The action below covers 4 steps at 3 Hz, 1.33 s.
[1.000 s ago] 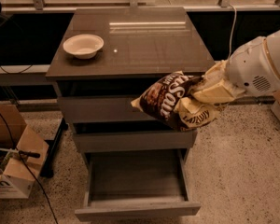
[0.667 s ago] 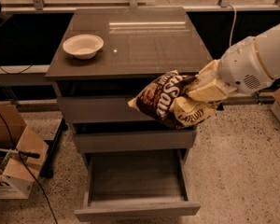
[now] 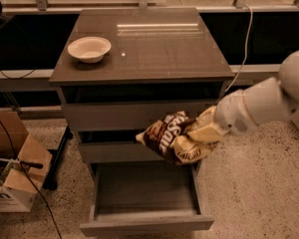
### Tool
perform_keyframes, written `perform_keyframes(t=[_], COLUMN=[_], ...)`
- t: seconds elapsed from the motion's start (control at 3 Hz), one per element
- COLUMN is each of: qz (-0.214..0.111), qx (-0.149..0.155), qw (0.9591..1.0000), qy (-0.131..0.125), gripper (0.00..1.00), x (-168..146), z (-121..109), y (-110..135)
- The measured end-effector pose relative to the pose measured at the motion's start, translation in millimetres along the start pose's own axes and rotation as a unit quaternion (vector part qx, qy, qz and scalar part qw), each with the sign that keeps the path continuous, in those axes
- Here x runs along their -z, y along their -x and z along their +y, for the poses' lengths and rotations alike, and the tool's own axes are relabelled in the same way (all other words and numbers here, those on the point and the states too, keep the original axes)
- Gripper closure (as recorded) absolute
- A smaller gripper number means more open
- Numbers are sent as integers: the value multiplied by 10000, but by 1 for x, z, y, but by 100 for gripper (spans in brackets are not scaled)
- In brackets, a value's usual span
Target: Place brown chip bag into bottom drawer
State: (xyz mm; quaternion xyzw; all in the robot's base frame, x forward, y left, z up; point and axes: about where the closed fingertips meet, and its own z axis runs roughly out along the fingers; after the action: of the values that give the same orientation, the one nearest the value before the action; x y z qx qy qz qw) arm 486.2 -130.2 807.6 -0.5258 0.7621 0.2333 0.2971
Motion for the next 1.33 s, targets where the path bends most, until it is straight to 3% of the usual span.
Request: perform_keyframes(t=[0.33, 0.67, 1.0, 1.33], qz=[-38, -116, -334, -384], qx=[-340, -777, -1438, -1636], qw=[9993, 9964, 9881, 9840], qy=[151, 318, 428, 590], gripper=[100, 100, 100, 100], x=[-39, -89, -140, -162], z=[-8, -22, -41, -38], y=[-39, -93, -153, -172])
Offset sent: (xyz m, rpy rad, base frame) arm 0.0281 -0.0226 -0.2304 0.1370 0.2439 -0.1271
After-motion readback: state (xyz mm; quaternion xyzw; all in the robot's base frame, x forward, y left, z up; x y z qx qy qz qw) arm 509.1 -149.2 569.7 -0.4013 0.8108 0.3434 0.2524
